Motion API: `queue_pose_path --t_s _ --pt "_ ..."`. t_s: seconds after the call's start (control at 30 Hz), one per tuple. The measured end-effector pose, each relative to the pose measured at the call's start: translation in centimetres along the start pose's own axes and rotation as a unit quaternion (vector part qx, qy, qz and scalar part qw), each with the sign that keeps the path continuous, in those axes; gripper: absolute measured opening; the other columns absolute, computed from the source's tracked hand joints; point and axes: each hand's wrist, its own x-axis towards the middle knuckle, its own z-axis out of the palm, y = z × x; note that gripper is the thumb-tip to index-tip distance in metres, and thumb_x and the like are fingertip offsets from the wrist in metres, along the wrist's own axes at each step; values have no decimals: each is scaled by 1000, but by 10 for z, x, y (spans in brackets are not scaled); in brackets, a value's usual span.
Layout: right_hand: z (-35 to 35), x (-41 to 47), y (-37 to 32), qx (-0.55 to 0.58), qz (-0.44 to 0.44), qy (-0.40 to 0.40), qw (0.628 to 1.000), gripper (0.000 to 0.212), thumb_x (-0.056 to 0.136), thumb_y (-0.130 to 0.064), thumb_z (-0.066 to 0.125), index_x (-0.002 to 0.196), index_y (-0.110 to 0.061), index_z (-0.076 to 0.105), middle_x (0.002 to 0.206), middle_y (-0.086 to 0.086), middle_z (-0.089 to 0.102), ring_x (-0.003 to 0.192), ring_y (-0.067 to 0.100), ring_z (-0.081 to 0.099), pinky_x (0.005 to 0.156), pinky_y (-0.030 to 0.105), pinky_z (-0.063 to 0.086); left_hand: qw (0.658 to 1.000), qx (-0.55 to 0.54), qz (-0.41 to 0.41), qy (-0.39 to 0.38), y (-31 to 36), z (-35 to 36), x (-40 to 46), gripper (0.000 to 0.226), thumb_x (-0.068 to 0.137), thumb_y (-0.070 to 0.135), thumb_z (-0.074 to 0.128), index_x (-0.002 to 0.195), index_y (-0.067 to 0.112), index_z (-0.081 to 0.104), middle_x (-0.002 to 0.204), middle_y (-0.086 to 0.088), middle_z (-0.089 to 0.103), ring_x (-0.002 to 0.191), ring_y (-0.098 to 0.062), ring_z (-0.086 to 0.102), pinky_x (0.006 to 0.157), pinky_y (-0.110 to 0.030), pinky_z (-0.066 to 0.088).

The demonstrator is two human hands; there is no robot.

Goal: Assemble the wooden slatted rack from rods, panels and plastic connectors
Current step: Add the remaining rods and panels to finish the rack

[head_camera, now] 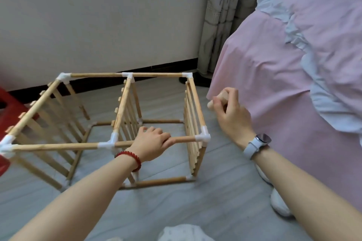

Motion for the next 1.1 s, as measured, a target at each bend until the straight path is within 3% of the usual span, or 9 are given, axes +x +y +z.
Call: queue_pose_path --t_s 0.07,0.2,0.4,0.5,0.63,0.77,0.93,1.03,1.1 --pt "6 -11 -9 -6 16 58 998 29 93 -48 34 105 -21 30 72 -5 53 55 22 53 50 25 28 1000 1 -17 13 -6 5 -6 47 94 57 14 109 36 53 95 10 56 94 -14 53 91 -36 33" --pt "31 -67 4 -249 15 -182 951 32 98 -42 32 117 -16 37 79 2 65 75 31 66 52 29 31 1000 -3 -17 26 -2 9 -8 45 95 57 14 103 34 51 90 12 53 90 -14 54 86 -35 33" --pt "9 -2 -7 -37 28 100 994 24 96 -34 42 106 -14 34 63 -8 48 46 15 49 45 22 29 999 -17 -18 24 -4 8 -5 43 94 58 17 96 32 51 83 14 48 83 -12 54 83 -33 33" --pt "34 -43 -3 -231 56 -193 952 27 98 -37 33 112 -15 33 79 4 64 73 33 64 61 37 49 999 -24 -26 27 -3 10 -5 43 94 58 18 97 31 52 85 12 49 87 -14 54 84 -34 33" --pt "44 -27 -10 -119 56 -181 975 16 96 -39 33 101 -23 31 76 0 63 72 31 64 62 37 48 996 -87 2 28 -7 3 -7 36 94 54 34 105 29 57 98 8 53 96 -13 49 88 -31 32" --pt "65 -20 -62 11 -1 -214 977 18 95 -42 35 103 -27 34 75 -10 59 75 22 62 69 42 51 977 -152 21 146 -53 -5 -43 40 88 53 43 114 27 59 110 9 54 109 -10 47 95 -24 23" --pt "100 -7 -135 79 -158 -240 955 18 95 -39 44 103 -24 38 68 -18 47 67 14 58 56 29 45 970 -40 -217 98 -168 -10 -126 55 89 63 36 133 31 45 132 11 46 130 -13 33 111 -45 13" --pt "116 -1 -173 205 -202 -88 954 29 95 -47 37 108 -21 37 68 -19 46 53 4 51 48 17 44 952 -73 -284 92 -193 -4 -150 34 93 52 37 110 34 60 110 13 57 118 -13 46 110 -42 11" --pt "133 -19 -178 151 -192 -98 965 34 96 -48 30 113 -18 34 68 -15 48 52 4 53 47 18 46 952 -66 -268 133 -195 2 -152 28 94 48 40 97 33 63 92 14 58 102 -13 52 99 -32 19"
